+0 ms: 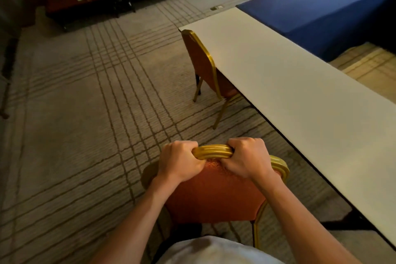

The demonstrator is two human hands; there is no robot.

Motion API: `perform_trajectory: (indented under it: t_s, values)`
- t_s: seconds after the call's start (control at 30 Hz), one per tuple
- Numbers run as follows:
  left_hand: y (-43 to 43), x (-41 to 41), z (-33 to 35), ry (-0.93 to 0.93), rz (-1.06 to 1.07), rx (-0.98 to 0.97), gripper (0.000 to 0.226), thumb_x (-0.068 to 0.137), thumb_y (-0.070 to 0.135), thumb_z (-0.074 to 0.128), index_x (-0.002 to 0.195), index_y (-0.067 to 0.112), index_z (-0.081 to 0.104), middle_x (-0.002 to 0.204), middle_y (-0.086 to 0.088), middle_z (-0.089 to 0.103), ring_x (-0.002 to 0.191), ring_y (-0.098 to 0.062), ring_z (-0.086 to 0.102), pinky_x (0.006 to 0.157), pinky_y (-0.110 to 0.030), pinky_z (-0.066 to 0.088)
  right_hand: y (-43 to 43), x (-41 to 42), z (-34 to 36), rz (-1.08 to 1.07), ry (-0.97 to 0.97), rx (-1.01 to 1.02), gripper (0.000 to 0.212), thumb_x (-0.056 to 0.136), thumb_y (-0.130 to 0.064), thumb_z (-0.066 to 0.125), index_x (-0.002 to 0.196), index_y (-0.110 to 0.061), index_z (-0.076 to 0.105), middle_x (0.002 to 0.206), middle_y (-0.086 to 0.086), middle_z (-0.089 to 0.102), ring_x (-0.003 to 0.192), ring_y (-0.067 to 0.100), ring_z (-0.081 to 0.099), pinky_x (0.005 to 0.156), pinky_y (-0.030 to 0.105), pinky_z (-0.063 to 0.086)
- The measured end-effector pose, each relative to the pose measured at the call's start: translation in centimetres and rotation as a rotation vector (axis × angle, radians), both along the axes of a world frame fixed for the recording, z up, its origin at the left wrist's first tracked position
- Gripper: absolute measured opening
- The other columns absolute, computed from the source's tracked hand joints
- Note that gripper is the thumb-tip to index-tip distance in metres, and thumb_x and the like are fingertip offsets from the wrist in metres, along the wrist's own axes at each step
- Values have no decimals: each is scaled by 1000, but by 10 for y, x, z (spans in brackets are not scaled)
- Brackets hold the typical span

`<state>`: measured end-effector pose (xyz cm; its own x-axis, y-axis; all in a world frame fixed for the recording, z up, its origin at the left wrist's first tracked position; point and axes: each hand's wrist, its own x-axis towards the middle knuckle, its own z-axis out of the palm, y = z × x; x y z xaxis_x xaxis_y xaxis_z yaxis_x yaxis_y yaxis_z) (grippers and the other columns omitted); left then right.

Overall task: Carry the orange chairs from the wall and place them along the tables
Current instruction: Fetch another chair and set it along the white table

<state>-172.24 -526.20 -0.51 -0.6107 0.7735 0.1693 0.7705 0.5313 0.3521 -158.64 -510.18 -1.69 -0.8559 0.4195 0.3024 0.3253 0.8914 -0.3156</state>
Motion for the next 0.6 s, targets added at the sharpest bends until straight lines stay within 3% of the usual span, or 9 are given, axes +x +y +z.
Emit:
perform_trajectory:
  t_s: [0.17,0.3,0.47,0.6]
  values:
    - [45,-78,1,16,-149,24,42,73,42,65,51,23,35,49,8,37,52,-20,50,54,-28,26,20,-55,6,-183,-36,57,34,74,-58,55,59,-29,44,57,-8,59,56,17,62,52,28,41]
    - [82,-123,4,-7,-301,53,42,73,39,67,51,25,34,48,9,35,51,-19,47,53,-28,28,34,-81,16,-314,-39,66,36,75,-55,62,59,-25,55,58,-7,60,58,17,63,52,32,48]
    - [128,-155,5,-1,-499,61,37,72,38,68,54,25,39,52,8,45,53,-21,54,55,-27,27,45,-95,18,-474,-21,51,31,73,-52,59,58,-24,56,57,-8,58,54,15,61,50,29,44]
    - [176,-173,7,10,-614,70,37,73,39,68,53,24,40,50,8,43,50,-20,51,54,-27,31,72,-106,16,-597,12,58,34,71,-53,54,57,-21,57,55,-5,58,52,19,60,48,27,44]
